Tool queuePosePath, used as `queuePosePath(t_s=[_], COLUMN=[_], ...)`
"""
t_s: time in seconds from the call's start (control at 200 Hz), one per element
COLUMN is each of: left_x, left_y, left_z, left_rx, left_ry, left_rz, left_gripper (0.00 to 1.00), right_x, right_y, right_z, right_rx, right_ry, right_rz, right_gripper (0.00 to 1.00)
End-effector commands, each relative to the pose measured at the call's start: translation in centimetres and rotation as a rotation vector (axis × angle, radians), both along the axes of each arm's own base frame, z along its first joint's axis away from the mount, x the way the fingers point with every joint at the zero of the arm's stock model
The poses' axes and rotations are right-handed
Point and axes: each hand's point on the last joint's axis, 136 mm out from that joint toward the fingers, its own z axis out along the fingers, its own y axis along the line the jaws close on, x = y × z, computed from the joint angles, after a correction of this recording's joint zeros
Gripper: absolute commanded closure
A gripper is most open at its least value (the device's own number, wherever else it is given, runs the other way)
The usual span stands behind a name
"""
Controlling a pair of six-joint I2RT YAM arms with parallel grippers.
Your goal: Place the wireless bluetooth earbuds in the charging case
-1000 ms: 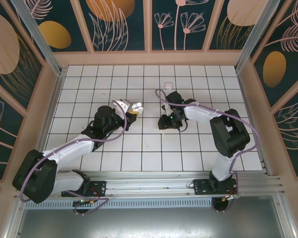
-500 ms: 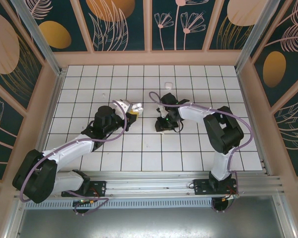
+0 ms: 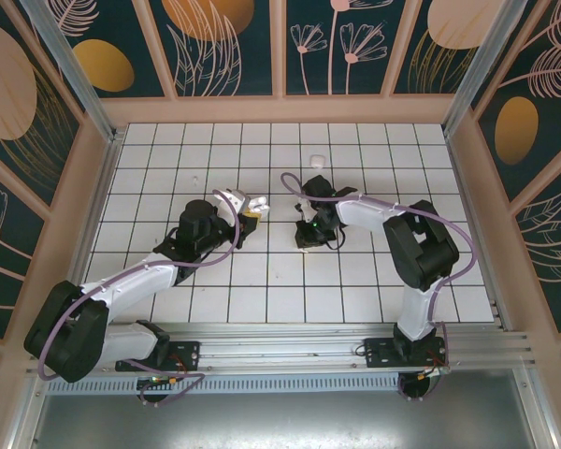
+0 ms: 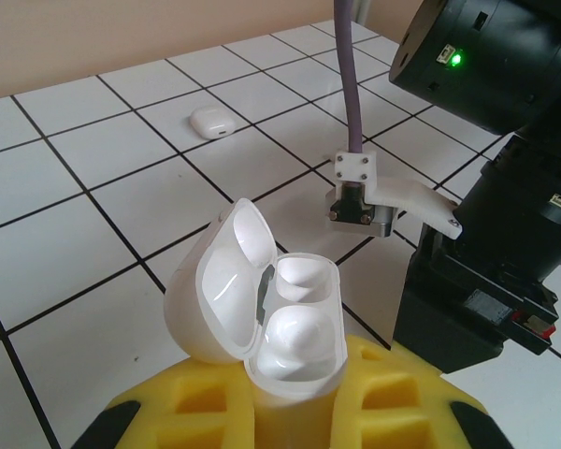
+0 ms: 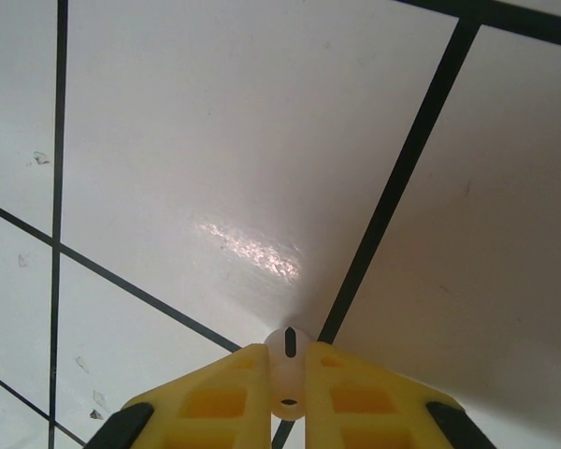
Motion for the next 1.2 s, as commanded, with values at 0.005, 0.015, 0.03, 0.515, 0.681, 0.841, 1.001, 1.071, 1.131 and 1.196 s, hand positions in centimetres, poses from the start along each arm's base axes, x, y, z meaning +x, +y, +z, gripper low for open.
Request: queuePosePath(t_s=[0.005,0.015,0.03,0.515,0.681,0.841,1.001,1.071,1.131,1.196], left_x=[0.3,0.3,0.2,-0.2,0.2,-0.1,-0.5,-0.9,-1.1,-1.3], left_y=[-0.4,-0.5,-0.5,-2.9,-3.8,-4.9,-5.3,-5.5,-5.5,-5.5], left_z=[1.0,1.0,1.1,6.4,7.3,8.4,9.1,9.3,9.3,9.4], left_rx=[-0.022,-0.023,-0.026,-0.192,-0.229,-0.256,-0.269,-0.274,-0.276,-0.28], left_ry=[-0.012,-0.013,-0.016,-0.199,-0.23,-0.267,-0.281,-0.285,-0.283,-0.283], left_rz=[-0.014,-0.015,-0.02,-0.151,-0.153,-0.177,-0.202,-0.219,-0.227,-0.234], left_gripper=[1.0,1.0,1.0,1.0,1.0,1.0,1.0,1.0,1.0,1.0], right_x=[0.1,0.2,0.3,3.1,1.9,0.6,-0.4,-0.4,-0.4,-0.4], right_y=[-0.5,-0.5,-0.6,-0.1,0.6,2.8,4.8,5.3,5.6,5.9], right_z=[1.2,1.4,1.7,21.2,27.2,29.8,30.1,29.9,29.7,29.5], right_rx=[0.03,0.035,0.041,0.49,0.715,0.839,0.93,0.951,0.962,0.968], right_ry=[-0.011,-0.015,-0.021,-0.512,-0.65,-0.685,-0.661,-0.647,-0.635,-0.624], right_rz=[-0.049,-0.053,-0.061,-0.291,-0.307,-0.25,-0.204,-0.198,-0.195,-0.19], right_gripper=[0.88,0.88,0.88,0.9,0.9,0.91,0.91,0.91,0.91,0.92])
